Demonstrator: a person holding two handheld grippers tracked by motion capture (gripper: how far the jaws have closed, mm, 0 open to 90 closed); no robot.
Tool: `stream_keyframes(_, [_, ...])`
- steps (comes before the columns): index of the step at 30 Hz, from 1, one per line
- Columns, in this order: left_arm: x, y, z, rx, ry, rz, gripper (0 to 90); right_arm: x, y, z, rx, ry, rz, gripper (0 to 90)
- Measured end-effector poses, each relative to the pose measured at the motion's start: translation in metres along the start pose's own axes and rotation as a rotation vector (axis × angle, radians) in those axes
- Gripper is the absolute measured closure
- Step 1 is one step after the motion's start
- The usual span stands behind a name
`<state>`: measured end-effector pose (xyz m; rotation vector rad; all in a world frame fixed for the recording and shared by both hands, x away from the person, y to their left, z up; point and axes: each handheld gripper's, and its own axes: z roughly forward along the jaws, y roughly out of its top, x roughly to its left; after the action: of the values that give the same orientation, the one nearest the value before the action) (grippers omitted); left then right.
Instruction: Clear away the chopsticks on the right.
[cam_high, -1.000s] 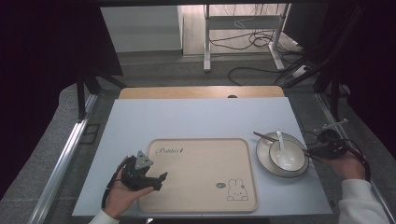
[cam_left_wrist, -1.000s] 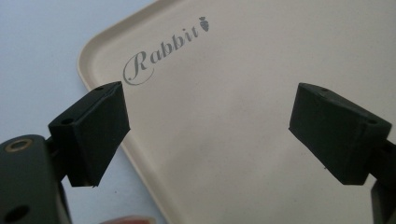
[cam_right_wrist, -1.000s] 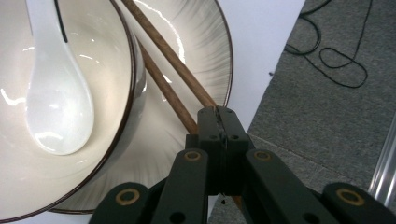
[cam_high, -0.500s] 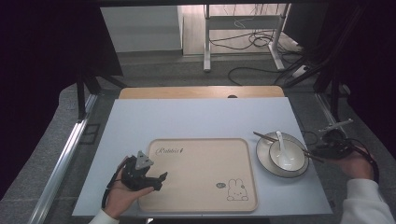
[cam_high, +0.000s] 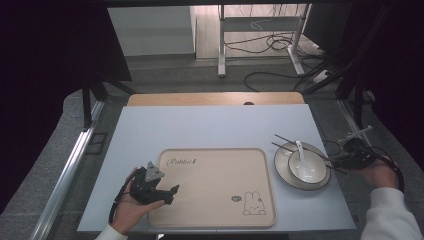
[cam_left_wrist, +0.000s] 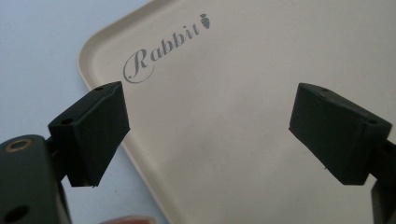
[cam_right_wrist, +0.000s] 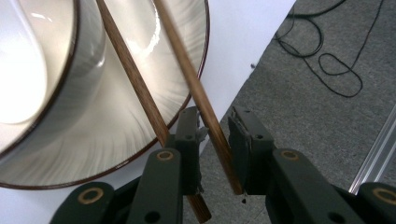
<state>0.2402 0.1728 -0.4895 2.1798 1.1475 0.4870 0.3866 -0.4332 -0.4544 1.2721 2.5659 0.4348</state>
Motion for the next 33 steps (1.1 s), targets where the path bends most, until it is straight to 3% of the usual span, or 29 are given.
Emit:
stream_keyframes(7, [0.000, 0.000, 0.002, 0.005, -0.001, 0.001, 12.0, -0.001, -0.001, 0.006, -0.005, 0.040, -0.027, 79.7])
stream_keyframes(14, [0.000, 0.000, 0.001, 0.004, 0.002, 0.002, 11.8, 0.000, 0.002, 0.007, -0.006, 0.041, -0.035, 83.4])
stream_keyframes(20, [0.000, 0.000, 0.000, -0.003, 0.003, 0.002, 11.8, -0.002, 0.001, 0.005, -0.016, 0.034, -0.002, 84.1])
stream_keyframes(24, [0.001, 0.000, 0.000, -0.003, 0.005, 0.001, 11.8, -0.004, 0.000, -0.003, -0.053, 0.031, 0.029, 84.2])
stream_keyframes(28, [0.001, 0.000, 0.000, -0.008, 0.008, -0.001, 11.8, -0.004, 0.001, -0.018, -0.127, 0.044, 0.053, 84.2])
stream_keyframes(33, [0.002, 0.000, -0.002, -0.013, 0.012, -0.004, 11.8, 0.013, 0.013, -0.043, -0.207, 0.063, 0.035, 84.2])
